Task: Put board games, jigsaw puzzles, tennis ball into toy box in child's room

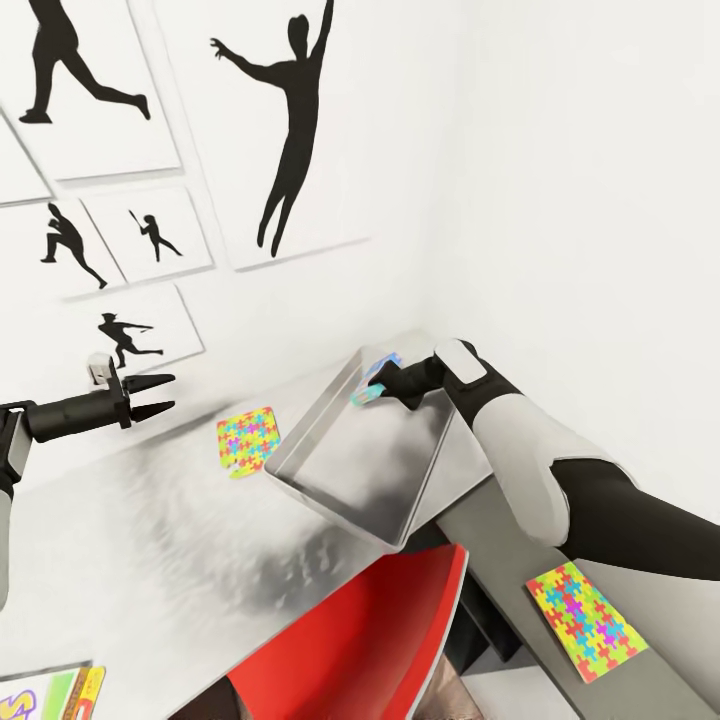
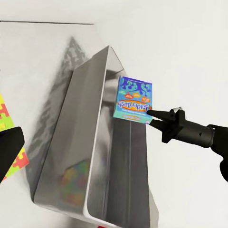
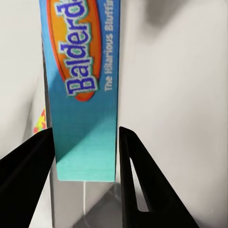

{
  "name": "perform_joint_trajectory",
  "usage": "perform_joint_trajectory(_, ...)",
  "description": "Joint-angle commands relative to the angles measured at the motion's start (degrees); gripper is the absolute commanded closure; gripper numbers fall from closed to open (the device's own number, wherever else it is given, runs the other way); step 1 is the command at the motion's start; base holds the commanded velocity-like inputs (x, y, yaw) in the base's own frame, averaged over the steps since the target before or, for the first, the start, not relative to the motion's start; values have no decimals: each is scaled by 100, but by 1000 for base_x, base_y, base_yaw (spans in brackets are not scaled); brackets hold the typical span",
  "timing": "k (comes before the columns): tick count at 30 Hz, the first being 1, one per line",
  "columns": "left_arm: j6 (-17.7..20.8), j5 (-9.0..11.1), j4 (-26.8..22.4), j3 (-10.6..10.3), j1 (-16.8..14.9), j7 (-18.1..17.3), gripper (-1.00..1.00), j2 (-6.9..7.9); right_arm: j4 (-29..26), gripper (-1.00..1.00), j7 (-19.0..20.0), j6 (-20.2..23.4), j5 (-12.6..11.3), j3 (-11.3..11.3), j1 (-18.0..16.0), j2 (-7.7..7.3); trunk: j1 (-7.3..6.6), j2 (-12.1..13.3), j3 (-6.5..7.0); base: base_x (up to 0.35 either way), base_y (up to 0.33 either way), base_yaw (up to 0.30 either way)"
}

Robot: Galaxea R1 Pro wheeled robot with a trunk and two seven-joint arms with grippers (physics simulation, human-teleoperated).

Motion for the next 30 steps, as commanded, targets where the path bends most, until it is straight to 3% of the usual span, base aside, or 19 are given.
perform_joint_trajectory(1,60,-60,-2,22,-7,-49,-100,-3,-8,100,-53,10,-42,-26,-4,3,3,-11,-17,0,0,-1)
perform_joint_trajectory(30,60,-60,-3,22,-7,-49,-100,-4,-16,100,-45,12,-41,-31,-4,3,3,-11,-276,0,0,0)
